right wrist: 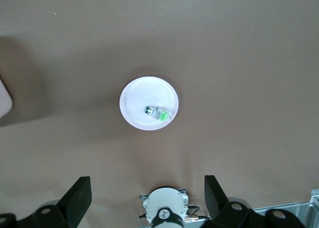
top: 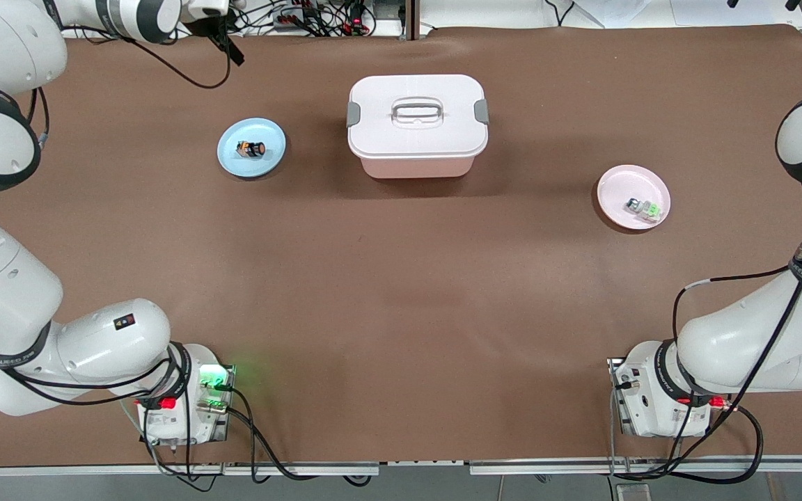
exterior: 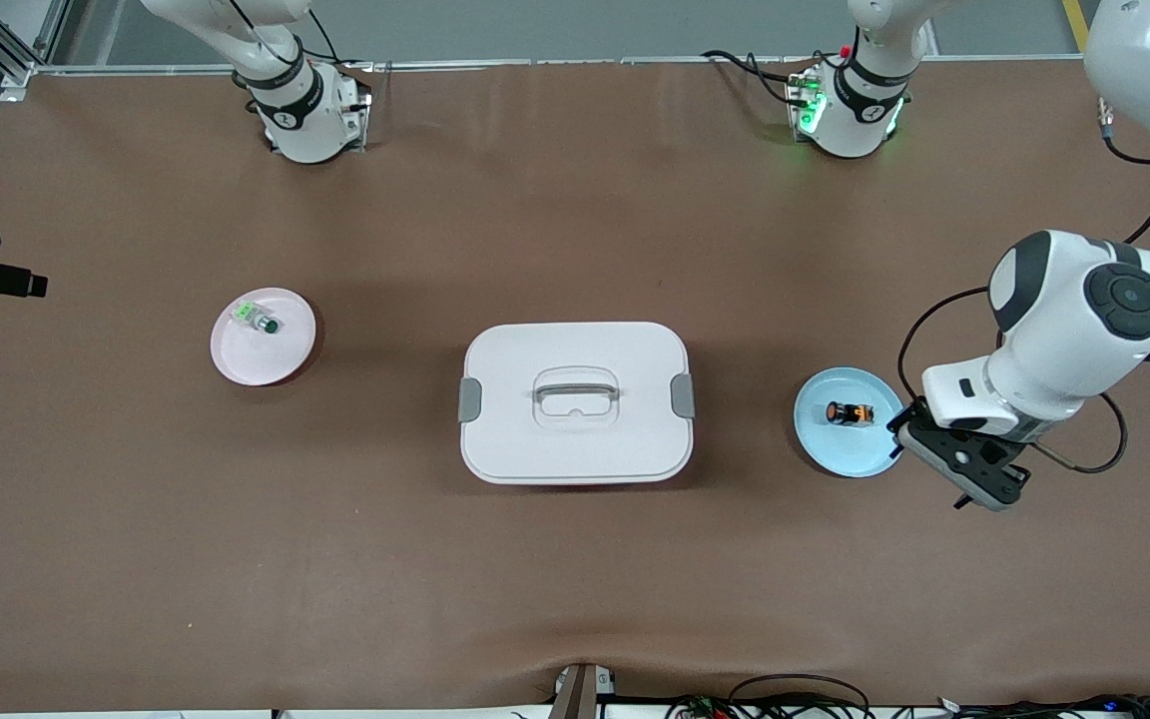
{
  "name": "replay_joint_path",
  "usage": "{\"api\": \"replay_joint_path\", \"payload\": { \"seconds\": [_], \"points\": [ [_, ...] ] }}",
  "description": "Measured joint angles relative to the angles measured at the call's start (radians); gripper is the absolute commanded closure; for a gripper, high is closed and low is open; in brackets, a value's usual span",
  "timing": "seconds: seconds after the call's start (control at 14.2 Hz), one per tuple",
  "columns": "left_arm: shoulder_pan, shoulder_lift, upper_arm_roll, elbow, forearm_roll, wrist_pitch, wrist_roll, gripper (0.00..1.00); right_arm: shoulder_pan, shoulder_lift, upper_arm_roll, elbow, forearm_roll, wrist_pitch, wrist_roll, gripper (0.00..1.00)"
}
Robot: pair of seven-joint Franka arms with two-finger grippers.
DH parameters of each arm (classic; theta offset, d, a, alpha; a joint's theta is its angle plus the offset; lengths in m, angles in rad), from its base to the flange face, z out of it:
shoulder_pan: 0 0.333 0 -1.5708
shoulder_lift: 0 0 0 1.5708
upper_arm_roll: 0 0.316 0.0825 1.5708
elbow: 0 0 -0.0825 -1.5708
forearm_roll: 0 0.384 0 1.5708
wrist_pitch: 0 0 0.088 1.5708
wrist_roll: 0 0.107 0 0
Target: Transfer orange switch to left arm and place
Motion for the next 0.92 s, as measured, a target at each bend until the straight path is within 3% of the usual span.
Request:
{"api": "replay_joint_path", "payload": {
  "seconds": [0.42, 0.71, 0.92],
  "points": [
    [0.001, -0.035, -0.010, 0.167, -0.034, -0.231, -0.275, 0.00, 0.024, -0.040, 0.003, -0.053, 0.000, 0.071, 0.063, 0.00],
    [-0.001, -0.047, -0.038, 0.233, -0.040, -0.335, -0.394, 0.00, 0.024, -0.208, 0.003, -0.325, 0.000, 0.258, 0.063, 0.00],
    [-0.031, -0.079, -0.059, 0.272, -0.043, -0.457, -0.517, 0.00, 0.031, -0.302, 0.005, -0.433, 0.000, 0.295, 0.063, 0.00]
  ]
}}
